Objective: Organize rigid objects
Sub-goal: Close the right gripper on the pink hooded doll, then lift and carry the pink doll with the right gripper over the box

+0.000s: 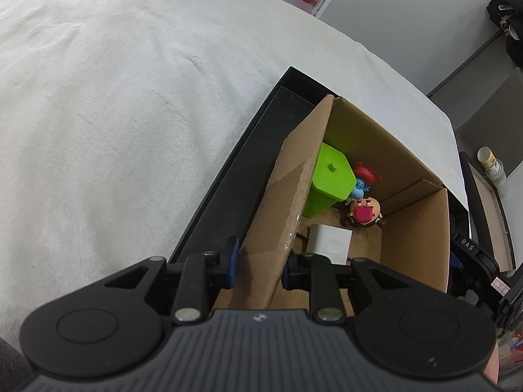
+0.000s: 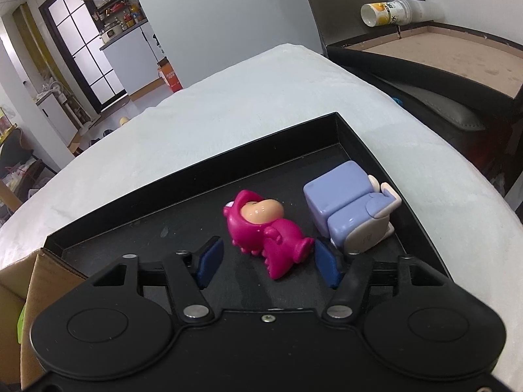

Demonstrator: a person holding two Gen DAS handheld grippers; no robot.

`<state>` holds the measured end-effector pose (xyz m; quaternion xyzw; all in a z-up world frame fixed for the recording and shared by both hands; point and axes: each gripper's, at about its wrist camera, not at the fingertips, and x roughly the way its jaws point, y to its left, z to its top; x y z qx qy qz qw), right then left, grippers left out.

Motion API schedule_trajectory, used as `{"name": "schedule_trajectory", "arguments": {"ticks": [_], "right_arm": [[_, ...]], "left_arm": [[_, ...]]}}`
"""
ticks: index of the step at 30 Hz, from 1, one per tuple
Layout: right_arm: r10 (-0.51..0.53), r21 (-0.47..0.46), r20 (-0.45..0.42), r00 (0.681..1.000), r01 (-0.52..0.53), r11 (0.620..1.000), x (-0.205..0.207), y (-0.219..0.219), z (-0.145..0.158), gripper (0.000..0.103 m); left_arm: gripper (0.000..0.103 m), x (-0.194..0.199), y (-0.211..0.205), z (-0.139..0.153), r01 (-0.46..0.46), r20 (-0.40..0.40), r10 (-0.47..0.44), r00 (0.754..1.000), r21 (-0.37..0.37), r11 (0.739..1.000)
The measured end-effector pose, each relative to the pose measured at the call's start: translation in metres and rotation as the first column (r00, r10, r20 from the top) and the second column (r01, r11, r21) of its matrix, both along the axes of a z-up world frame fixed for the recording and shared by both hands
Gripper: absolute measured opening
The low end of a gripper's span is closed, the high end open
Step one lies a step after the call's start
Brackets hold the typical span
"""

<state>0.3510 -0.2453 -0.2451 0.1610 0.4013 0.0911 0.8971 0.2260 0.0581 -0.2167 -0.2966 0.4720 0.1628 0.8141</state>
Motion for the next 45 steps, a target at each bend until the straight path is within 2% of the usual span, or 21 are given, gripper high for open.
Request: {"name": "schedule_trajectory", "arguments": {"ticks": [1,9,20,28,37,39,42,45], "right_arm": [[0.004,0.000,-0.004,1.000,-0.004,1.000,0.001,0.000,-0.001,0.032],[0.014,0.055,-0.033,0.999,-0.012,0.998,-0.009,-0.010,0.000,0.031],[0.012,0.038,-0.068,0.998,-0.009,0.999,-0.028,-0.014,0.007,0.031],[0.006,0.038,-0.132,0.991,-0.001,0.999,-0.041,-0.019,0.012,0.031],[0.052,0.063,-0.198,0.979,-0.040,0.997,-0.054,-0.018,0.007,0.030],[0.060,0.063,-0.202,0.978,-0.048,0.997,-0.055,-0.017,0.005,0.032],[0.060,0.029,-0.180,0.982,-0.056,0.998,-0.052,-0.015,0.006,0.057],[0.069,-0.006,-0.150,0.986,-0.071,0.997,-0.047,-0.011,0.006,0.059]], "left_arm": [[0.024,0.000,0.000,0.000,0.001,-0.001,-0.001,1.000,0.001,1.000],[0.024,0.000,-0.003,-0.001,0.014,-0.002,-0.014,1.000,0.006,1.000],[0.024,0.001,-0.004,0.000,0.010,-0.005,-0.010,1.000,0.004,1.000],[0.024,0.001,-0.004,0.002,0.018,-0.004,-0.018,1.000,0.013,1.000],[0.024,0.000,-0.006,0.003,0.023,-0.006,-0.023,1.000,0.018,1.000],[0.024,0.000,-0.006,0.003,0.022,-0.006,-0.022,1.000,0.018,1.000],[0.024,0.001,-0.007,0.004,0.023,-0.006,-0.022,1.000,0.019,1.000],[0.024,0.001,-0.007,0.003,0.020,-0.008,-0.020,1.000,0.019,1.000]]}}
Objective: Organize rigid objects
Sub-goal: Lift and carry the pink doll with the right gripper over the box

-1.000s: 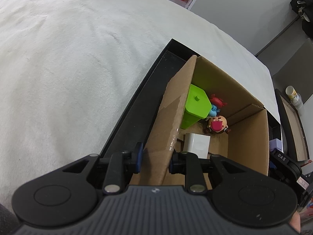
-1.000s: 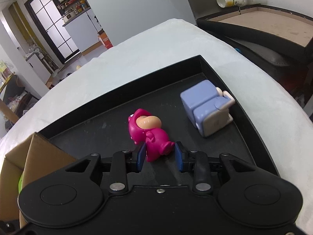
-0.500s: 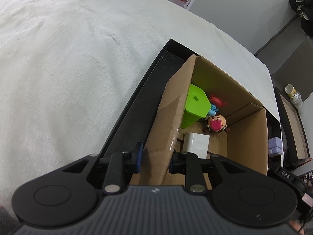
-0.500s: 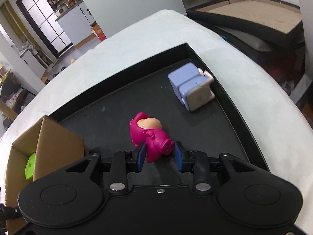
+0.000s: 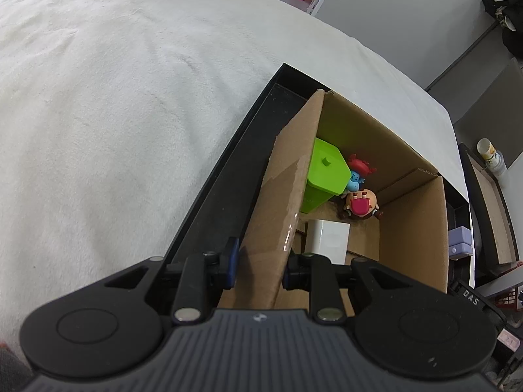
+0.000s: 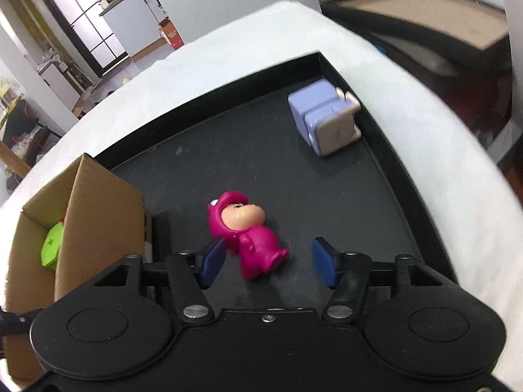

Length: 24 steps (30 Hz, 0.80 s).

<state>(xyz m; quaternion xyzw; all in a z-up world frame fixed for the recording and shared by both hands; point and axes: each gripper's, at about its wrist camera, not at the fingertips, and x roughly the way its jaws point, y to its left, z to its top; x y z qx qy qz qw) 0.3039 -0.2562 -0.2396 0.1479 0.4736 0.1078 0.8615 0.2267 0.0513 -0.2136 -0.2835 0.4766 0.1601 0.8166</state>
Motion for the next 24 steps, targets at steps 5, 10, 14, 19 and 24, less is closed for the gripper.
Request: {"name": "schedule_trajectory", "arguments": {"ticks": [5,10,14,19,24], "right_arm": [[0.013,-0.032,0.041,0.999,-0.011,0.999,0.006,0.007,-0.003,0.059],[0.002,-0.042,0.067,0.998,0.001,0.999,0.009,0.007,-0.004,0.038],[0.008,-0.034,0.058,0.998,-0.006,0.999,0.005,0.005,-0.002,0.038],[-0.005,-0.009,0.069,0.998,0.006,1.000,-0.002,-0.002,0.009,0.038],[-0.002,-0.008,0.067,0.998,0.003,1.000,-0.008,-0.002,0.024,0.038]], "left_arm": [[0.024,0.000,0.000,0.000,-0.005,-0.002,0.005,1.000,-0.003,1.000],[0.024,0.000,0.000,-0.001,-0.005,-0.003,0.005,1.000,-0.003,1.000],[0.024,0.001,0.001,-0.001,-0.008,-0.004,0.008,1.000,-0.008,1.000],[0.024,0.001,0.002,-0.001,-0.007,-0.002,0.007,1.000,-0.010,1.000],[0.024,0.002,0.005,-0.003,-0.012,-0.004,0.012,1.000,-0.025,1.000]]}}
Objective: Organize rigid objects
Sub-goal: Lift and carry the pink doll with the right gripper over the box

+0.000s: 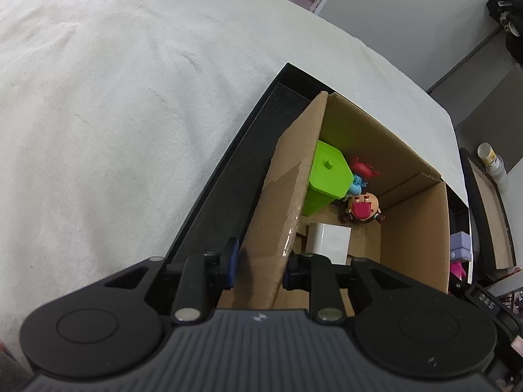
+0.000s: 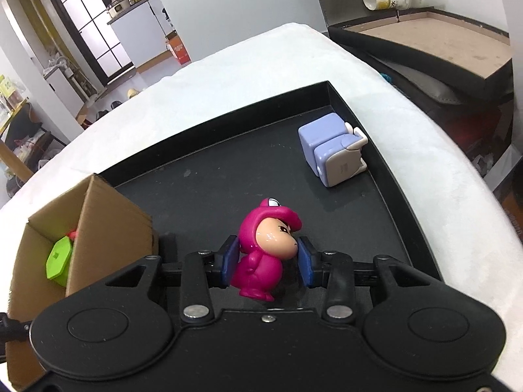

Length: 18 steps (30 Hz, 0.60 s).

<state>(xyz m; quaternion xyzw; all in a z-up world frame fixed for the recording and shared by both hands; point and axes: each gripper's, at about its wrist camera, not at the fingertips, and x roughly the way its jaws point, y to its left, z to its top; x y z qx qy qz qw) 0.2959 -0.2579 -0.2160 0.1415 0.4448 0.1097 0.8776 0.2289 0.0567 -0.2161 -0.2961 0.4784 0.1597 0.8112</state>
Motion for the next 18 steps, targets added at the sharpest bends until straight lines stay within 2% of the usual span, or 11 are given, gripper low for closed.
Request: {"name": "schedule_trajectory", "arguments": {"ticks": [10,18], "right_arm": [[0.036,0.128,-0.014,0.999,-0.034,0.991,-0.005,0.007,0.039,0.038],[0.076,0.094,0.002,0.997,-0.076,0.993,-0.006,0.031,0.058,0.038]], "left_arm": [[0.024,-0.001,0.000,0.000,0.008,0.003,-0.008,1.000,-0.001,1.000],[0.024,0.000,0.002,-0.002,0.026,0.012,-0.025,1.000,-0.010,1.000]]}}
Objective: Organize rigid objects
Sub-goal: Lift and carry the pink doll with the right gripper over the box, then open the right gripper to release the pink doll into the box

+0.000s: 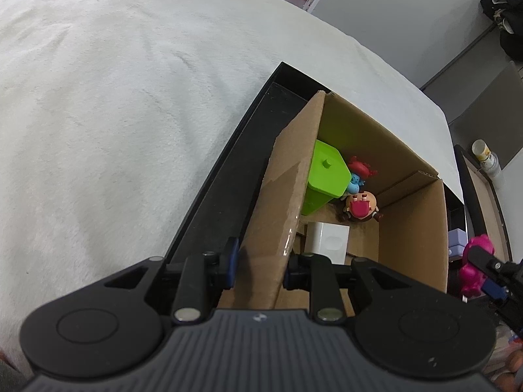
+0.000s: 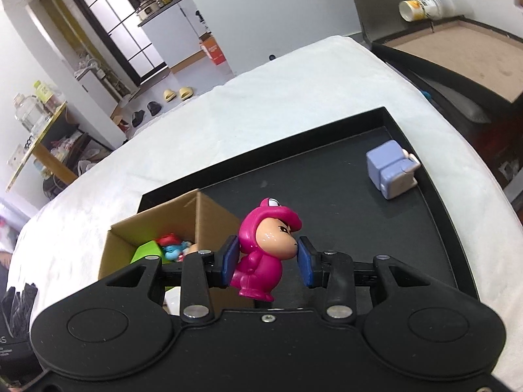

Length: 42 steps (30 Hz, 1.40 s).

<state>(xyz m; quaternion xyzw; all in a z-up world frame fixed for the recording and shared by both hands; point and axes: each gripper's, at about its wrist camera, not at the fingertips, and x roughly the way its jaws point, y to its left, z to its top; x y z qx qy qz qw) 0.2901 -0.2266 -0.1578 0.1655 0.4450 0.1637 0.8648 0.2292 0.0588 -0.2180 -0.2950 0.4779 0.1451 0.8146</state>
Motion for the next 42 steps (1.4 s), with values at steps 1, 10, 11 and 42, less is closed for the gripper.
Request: {"name": "schedule_trajectory", "arguments": {"ticks": [1,10,11,42], "right_arm": [[0.002,-0.003,0.004,1.000,-0.002,1.000,0.000,0.003,0.003,0.038],[0.052,-0.028,0.065,0.997,-0.050,0.998,-0.004,0.031,0.032,0.038],[0.061,-0.032,0.069,0.996,-0.059,0.998,-0.004,0.036,0.033,0.038],[0.117,-0.203,0.078,0.990,-0.099,0.974,-0.009,0.095,0.039,0.040]], "left_arm": [[0.024,0.000,0.001,0.000,0.001,0.001,-0.001,1.000,-0.003,1.000],[0.026,-0.001,0.003,-0.001,0.016,0.014,-0.016,1.000,-0.029,0.999],[0.026,-0.001,0.004,-0.001,0.017,0.015,-0.016,1.000,-0.031,0.999],[0.027,-0.002,0.009,-0.004,0.043,0.030,-0.041,0.999,-0.062,0.997]]}}
